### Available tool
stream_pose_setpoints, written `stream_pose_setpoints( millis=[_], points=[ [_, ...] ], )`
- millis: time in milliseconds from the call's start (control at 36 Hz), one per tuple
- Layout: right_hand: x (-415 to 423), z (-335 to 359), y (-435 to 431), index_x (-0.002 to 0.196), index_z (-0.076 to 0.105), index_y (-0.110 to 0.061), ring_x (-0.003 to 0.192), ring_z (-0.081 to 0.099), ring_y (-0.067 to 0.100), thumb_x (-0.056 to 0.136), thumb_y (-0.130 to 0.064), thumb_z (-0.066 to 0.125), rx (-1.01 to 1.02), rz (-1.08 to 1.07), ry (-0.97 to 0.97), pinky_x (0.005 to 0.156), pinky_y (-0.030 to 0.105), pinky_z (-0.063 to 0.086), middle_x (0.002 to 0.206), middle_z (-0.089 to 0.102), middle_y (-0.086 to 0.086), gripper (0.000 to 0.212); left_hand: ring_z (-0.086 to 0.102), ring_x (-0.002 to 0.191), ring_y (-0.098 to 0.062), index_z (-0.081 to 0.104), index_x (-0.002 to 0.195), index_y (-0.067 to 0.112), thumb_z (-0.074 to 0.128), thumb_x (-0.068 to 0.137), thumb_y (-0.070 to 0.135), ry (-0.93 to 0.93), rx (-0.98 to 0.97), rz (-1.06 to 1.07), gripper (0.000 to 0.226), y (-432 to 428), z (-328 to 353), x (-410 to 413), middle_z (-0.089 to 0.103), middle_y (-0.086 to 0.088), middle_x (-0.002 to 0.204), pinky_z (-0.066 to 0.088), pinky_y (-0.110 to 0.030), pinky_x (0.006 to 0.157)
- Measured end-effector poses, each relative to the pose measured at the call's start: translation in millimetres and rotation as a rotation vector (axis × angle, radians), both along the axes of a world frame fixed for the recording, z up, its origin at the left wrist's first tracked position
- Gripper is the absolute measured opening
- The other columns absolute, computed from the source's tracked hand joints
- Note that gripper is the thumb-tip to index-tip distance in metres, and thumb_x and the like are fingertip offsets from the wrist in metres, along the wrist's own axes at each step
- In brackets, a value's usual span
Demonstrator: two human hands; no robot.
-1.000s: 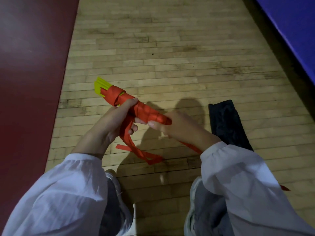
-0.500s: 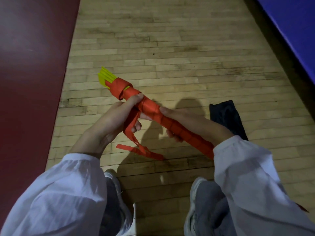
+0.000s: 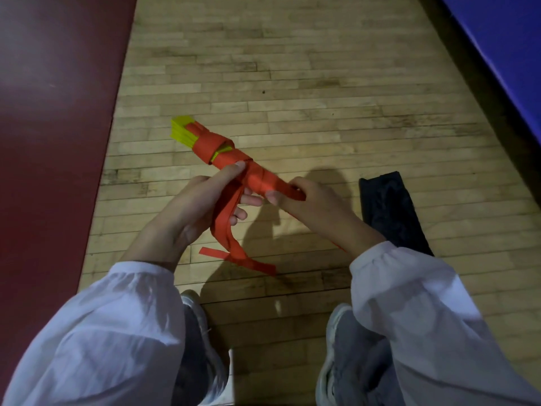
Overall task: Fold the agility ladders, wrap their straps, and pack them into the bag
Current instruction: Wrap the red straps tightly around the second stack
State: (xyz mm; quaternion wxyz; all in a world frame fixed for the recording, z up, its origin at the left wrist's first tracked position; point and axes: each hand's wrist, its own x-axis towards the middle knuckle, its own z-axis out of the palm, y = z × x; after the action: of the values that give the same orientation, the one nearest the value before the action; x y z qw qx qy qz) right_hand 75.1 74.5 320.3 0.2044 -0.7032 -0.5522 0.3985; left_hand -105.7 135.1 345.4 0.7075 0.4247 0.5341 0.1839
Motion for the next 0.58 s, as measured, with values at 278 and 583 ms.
stream_pose_setpoints(
  millis=[278, 583],
  points=[
    [-7.7, -5.5, -1.4, 0.112, 0.059, -0.029, 0.08, 0.062, 0.01, 0.085, -0.062, 0.058, 0.079, 0.027, -0.03, 0.063, 0.024, 0.043, 0.088, 0.064, -0.009, 0.043, 0.043, 0.037, -0.011, 0.059, 0.085, 0.004, 0.057, 0.094, 0.035, 0.03, -0.005, 0.149, 0.033, -2.7, -4.8, 1.4, 0.072, -0.014, 0.072, 0.035, -0.016, 0.035],
    [13.9, 13.5, 3.0, 0.1, 0.067, -0.021, 0.075, 0.064, 0.009, 0.084, -0.066, 0.047, -0.081, 0.032, 0.208, 0.071, 0.026, 0.047, 0.086, 0.068, -0.004, 0.051, 0.041, 0.035, -0.012, 0.061, 0.068, 0.004, 0.051, 0.097, 0.029, 0.03, 0.216, 0.034, 0.04, -7.4, 3.0, 5.2, 0.067, -0.008, 0.054, 0.031, -0.016, 0.037]
  ],
)
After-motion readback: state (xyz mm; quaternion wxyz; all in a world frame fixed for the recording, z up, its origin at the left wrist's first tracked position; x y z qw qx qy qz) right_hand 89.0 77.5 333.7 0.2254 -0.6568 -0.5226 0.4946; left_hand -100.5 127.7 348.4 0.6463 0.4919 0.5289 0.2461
